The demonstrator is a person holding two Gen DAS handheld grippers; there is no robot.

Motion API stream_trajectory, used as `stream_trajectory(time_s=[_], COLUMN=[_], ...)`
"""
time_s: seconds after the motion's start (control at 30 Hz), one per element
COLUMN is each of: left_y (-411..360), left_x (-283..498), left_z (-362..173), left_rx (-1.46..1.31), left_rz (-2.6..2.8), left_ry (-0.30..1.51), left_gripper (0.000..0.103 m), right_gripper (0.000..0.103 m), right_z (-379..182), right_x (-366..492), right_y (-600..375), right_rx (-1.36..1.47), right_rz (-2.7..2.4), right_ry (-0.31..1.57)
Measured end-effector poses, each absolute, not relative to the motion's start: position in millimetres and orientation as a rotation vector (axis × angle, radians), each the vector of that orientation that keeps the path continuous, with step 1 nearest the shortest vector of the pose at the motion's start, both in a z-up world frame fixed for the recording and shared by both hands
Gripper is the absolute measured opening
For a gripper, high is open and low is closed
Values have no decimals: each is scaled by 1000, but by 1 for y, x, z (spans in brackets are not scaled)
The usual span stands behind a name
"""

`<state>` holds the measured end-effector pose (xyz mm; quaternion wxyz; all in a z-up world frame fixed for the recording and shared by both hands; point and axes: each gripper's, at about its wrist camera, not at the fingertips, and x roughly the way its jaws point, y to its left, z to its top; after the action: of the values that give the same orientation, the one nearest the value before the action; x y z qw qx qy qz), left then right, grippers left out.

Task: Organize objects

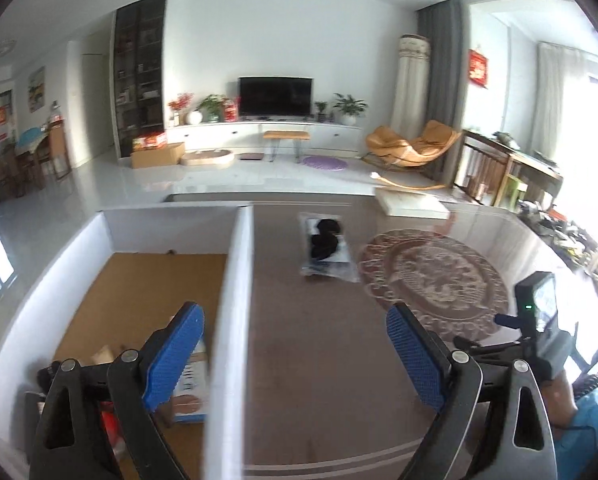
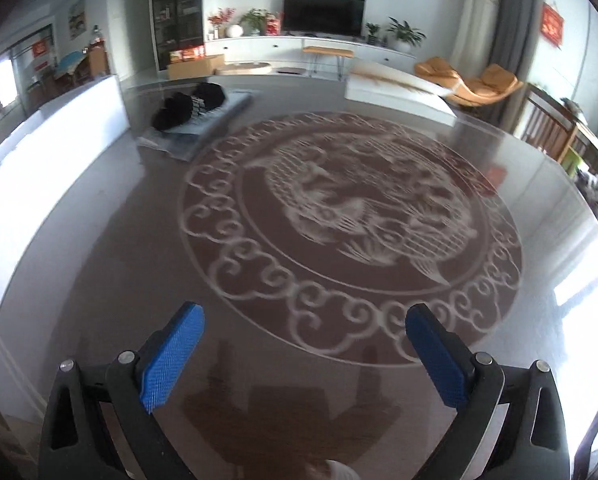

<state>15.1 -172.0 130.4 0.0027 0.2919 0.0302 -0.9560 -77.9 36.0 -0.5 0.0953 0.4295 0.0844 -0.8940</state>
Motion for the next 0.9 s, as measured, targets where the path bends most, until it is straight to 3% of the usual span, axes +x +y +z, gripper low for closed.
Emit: stream_trajectory(time_s=[0.07, 0.3, 0.5, 0.9], left_y=[-137, -67, -66, -73], left_x=[7, -42, -72, -85], left_z=[125, 50, -6, -33], left_rx=[961, 1260, 1371, 1394], left_rz=[-3077, -3051, -2912, -2810], left_ry=[84, 38, 32, 13], left_gripper=[100, 100, 100, 100], right_gripper=[101, 102, 103, 103], right_z=[-7, -15, -18, -22], right_x=[-81, -94, -95, -98], right_y=[62, 96, 98, 101], right_rx=[1315, 1372, 1363, 1380], right_rz=[-2689, -2709, -2709, -2686], right_ry=[232, 172, 174, 112])
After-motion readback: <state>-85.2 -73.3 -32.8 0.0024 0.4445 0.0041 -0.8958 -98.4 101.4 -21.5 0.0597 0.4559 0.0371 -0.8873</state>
